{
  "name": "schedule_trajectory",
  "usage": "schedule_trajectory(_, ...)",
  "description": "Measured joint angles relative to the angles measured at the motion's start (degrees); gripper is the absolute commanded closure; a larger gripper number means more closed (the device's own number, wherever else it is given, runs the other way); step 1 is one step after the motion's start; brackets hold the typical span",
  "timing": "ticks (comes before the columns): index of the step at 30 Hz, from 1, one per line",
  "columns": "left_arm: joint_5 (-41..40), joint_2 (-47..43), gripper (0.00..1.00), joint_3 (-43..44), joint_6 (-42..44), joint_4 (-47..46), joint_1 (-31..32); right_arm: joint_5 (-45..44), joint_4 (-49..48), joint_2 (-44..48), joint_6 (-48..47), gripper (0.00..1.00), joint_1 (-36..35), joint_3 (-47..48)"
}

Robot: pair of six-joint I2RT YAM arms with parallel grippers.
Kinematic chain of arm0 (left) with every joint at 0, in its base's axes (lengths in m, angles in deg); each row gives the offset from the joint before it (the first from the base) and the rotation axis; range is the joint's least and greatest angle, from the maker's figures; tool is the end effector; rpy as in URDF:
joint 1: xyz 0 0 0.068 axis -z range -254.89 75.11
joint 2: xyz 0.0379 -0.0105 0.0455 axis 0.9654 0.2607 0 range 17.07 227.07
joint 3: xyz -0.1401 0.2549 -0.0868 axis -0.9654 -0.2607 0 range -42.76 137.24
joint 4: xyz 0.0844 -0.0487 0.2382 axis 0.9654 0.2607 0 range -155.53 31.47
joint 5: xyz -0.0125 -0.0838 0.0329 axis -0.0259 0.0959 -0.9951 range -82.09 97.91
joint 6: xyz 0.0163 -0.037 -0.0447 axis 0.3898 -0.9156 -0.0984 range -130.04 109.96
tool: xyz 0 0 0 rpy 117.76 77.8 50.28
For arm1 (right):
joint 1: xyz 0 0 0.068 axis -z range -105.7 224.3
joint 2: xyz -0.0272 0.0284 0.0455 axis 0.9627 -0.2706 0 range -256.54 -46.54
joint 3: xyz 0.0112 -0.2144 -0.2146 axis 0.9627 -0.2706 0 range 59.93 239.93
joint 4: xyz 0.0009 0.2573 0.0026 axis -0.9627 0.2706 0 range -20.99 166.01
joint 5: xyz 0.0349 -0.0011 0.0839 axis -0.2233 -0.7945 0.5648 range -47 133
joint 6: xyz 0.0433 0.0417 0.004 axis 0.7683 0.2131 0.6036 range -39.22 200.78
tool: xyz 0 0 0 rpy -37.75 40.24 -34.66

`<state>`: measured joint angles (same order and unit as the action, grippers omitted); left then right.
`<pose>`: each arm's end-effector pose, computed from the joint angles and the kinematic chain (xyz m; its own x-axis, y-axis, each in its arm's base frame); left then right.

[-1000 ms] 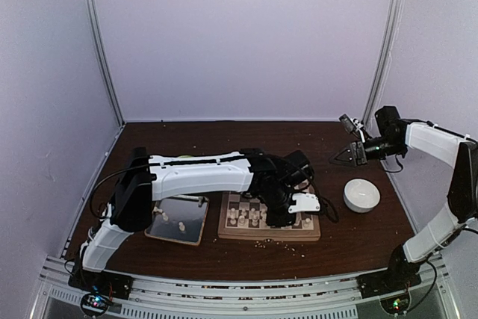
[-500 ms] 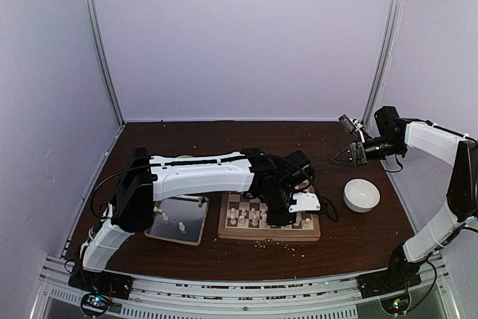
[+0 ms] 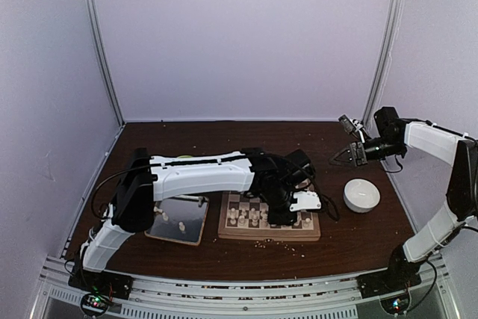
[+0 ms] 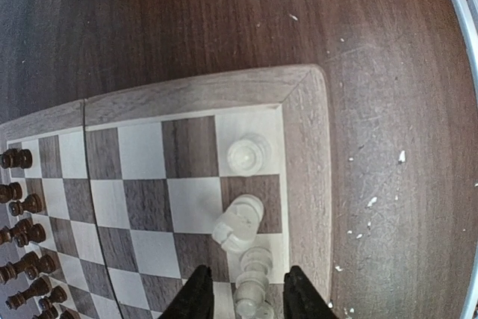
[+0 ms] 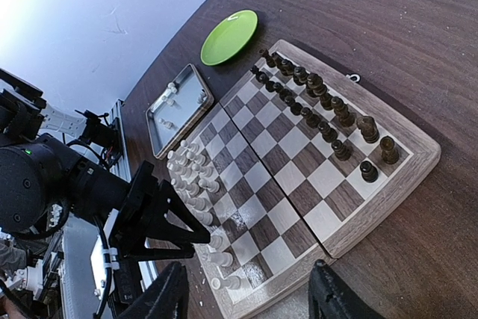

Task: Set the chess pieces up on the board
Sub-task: Place the bishop on f1, then pick up the pawn from the storage box.

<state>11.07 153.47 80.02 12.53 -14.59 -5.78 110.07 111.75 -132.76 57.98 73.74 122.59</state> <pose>0.1876 -0.4988 0.2120 0.0640 0.9072 -0.4157 0.9928 -0.0156 0.1189 0.2812 0.0437 0.2836 -0.6992 -0.1578 -0.6973 -0.6996 0.3523 0.6217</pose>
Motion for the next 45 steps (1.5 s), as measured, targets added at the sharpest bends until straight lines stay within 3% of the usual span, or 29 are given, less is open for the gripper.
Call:
schedule_trajectory(5,-0.66,-1.09,0.63,-0.31,-0.46,-0.07,0.00,0.17,0.11,0.07,0.04,0.46,0.00,0.02)
schedule_trajectory(9,-2.73,-8.90,0.62,-5.88,-1.73,-1.81,-0.26,-2.05,-1.95,1.86,2.60,0.46,0.00,-0.11)
schedule_trajectory(14,-4.98,-25.33,0.60,-18.40,-7.48,-8.00,-2.78,-9.01,-5.95,9.22,5.14,0.44,-2.16,-0.15)
schedule_trajectory(19,-8.28,-39.67,0.60,-32.04,-18.49,-14.27,-11.21,-17.20,-5.60,11.87,4.02,0.44,-9.70,4.42)
schedule_trajectory(23,-13.05,-45.62,0.60,-43.50,-26.62,-15.93,-16.61,-24.15,-4.13,11.21,1.95,0.44,-17.88,8.87)
schedule_trajectory(29,-15.37,-53.70,0.61,-60.87,-38.42,-15.85,-24.11,-31.12,-0.11,4.11,-0.90,0.47,-32.17,16.06)
schedule_trajectory(34,-15.45,-60.61,0.62,-69.53,-44.74,-15.43,-29.29,-36.54,5.07,-4.66,-3.76,0.51,-43.50,22.93)
schedule_trajectory(40,-9.64,-66.29,0.63,-77.44,-48.92,-19.56,-36.06,-40.54,10.05,-14.29,-5.53,0.57,-54.12,32.13)
schedule_trajectory(45,-0.55,-67.63,0.64,-80.89,-48.06,-23.96,-35.65,-42.71,11.67,-19.34,-5.35,0.59,-57.75,34.80)
